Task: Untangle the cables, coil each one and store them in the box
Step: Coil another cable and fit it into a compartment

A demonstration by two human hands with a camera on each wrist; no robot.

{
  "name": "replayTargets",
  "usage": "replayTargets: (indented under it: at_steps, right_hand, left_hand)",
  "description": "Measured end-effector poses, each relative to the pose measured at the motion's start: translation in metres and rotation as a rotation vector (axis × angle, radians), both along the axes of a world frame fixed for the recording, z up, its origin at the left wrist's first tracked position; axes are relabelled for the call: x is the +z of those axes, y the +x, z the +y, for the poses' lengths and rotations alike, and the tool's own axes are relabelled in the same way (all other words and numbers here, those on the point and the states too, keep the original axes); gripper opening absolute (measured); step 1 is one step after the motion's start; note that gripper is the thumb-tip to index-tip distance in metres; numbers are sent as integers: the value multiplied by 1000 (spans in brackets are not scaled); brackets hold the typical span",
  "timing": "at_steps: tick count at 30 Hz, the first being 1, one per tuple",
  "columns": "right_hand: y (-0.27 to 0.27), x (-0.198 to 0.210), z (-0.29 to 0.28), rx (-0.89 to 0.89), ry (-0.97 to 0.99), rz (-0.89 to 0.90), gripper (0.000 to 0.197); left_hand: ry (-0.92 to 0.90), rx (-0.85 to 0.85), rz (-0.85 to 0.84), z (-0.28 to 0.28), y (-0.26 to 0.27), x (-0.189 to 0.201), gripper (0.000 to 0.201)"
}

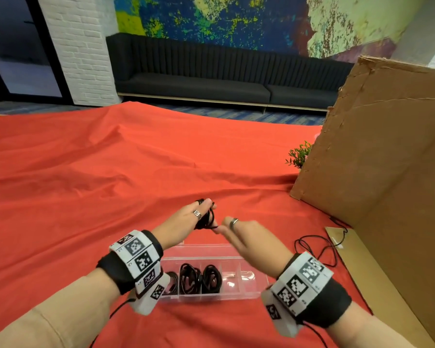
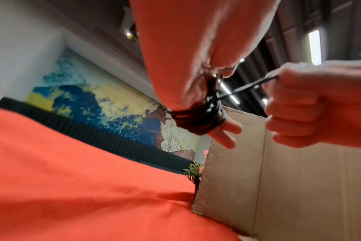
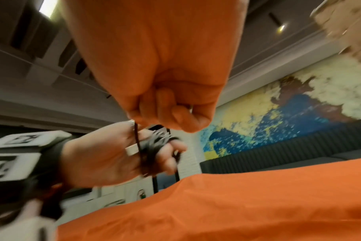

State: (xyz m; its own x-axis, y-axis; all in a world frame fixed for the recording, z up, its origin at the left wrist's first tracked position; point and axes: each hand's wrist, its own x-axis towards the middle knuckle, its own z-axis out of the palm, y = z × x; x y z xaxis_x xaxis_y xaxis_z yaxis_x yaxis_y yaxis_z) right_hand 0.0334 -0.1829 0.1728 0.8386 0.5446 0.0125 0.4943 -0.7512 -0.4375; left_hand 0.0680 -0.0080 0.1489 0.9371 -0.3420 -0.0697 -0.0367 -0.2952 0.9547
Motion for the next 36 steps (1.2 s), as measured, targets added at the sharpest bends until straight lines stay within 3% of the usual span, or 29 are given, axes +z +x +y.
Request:
replayTargets:
  at_steps: [3,5,8,10,13,16,18,21,24,26,29,33,36]
  right_hand:
    - [14,4,-14,-100,75,-64,28]
    - [13,4,-15,-112,93,-102,25]
    - [7,4,-14,-65,65,-142,20]
    - [6,2,-17,-38,5,-143,19]
    - [4,-7,-20,3,-125,1,18]
    - [2,-27,-20,-28,-246,149,11]
    - [7,-35,-18,-83,-92,221,7]
    - [16,-33,-11,-147,346,347,28]
    - [22,-20,-8,-224,711,321,28]
    - [25,-12,-11,-244,661,71,19]
    - [25,-10,-20,-159,362,-320,12]
    - [29,-19,-34,-230,233,-333,23]
    - [26,-22,-34,-256,121,-281,27]
  left_hand:
    - [-52,-88,79,3,-1,0,62]
    - [-105,-104,66,3,0,1,42]
    - [-173,-142,42,6,1,-2,35]
    - [-250,-81,11,5,2,-7,16]
    - [-527,95,37,4,2,-4,18]
    - [-735,36,175,9,1,9,26]
    - [-688,-93,254,10,-1,16,28]
    - [-531,-245,288,5,-6,18,25]
    - [-451,-204,276,0,-7,14,25]
    - [-438,-111,252,1,-5,14,26]
    - [-414,-97,185,7,-1,15,24]
    - [-141,-77,0,12,0,13,33]
    - [59,-85,-173,12,2,16,27]
